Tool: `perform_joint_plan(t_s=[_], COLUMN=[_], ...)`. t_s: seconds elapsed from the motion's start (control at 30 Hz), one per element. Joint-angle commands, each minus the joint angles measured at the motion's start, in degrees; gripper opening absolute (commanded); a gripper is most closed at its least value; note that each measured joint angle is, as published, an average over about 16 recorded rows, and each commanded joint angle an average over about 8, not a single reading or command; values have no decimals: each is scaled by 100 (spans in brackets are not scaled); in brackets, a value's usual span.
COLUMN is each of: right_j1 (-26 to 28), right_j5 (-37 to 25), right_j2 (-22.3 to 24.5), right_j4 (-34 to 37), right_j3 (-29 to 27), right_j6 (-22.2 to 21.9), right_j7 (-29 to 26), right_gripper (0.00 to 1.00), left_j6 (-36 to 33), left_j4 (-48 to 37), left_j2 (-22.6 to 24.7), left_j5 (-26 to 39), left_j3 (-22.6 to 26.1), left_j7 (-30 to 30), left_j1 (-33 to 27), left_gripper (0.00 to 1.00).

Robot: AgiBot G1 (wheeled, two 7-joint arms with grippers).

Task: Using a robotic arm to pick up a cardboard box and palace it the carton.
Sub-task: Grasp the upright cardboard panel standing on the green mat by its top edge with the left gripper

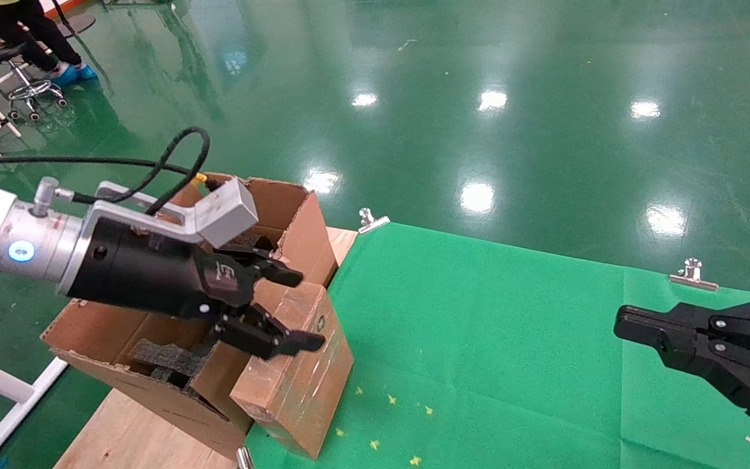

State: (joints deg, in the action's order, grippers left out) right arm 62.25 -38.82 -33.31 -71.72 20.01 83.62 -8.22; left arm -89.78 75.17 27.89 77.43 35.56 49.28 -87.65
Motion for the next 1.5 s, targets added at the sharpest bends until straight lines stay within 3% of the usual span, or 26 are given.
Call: perform_joint_plan(t_s=[0.03, 0.43, 1.07, 1.1, 1.17, 1.33, 1.4, 1.5], right_j1=[0, 0, 0, 0, 0, 0, -1, -1], right_j5=[0, 0, 1, 1, 1, 1, 1, 2], right_j2=[0, 0, 0, 0, 0, 1, 1, 1], right_j4=[0, 0, 0, 0, 0, 1, 1, 2], right_j3=[0, 1, 1, 1, 1, 1, 1, 1], right_j6=[0, 0, 0, 0, 0, -1, -1, -2], right_j7=[0, 0, 1, 1, 1, 1, 1, 1], right_gripper=[0, 0, 0, 8, 33, 95, 100, 100], left_j6=[-6, -33, 49, 52, 62, 90, 101, 113], left_j4=[-8, 42, 220, 224, 231, 243, 243, 243], left_j2=[2, 251, 292, 295, 306, 346, 362, 375], left_j5=[215, 914, 941, 947, 954, 933, 915, 894], left_j3=[140, 955, 1990, 2043, 2144, 2316, 2353, 2384], left_j7=[350, 1829, 2683, 2711, 2757, 2826, 2836, 2843], left_j1=[-161, -691, -997, -1017, -1053, -1110, -1121, -1131], left_gripper=[100, 100, 100, 99, 83, 21, 3, 0])
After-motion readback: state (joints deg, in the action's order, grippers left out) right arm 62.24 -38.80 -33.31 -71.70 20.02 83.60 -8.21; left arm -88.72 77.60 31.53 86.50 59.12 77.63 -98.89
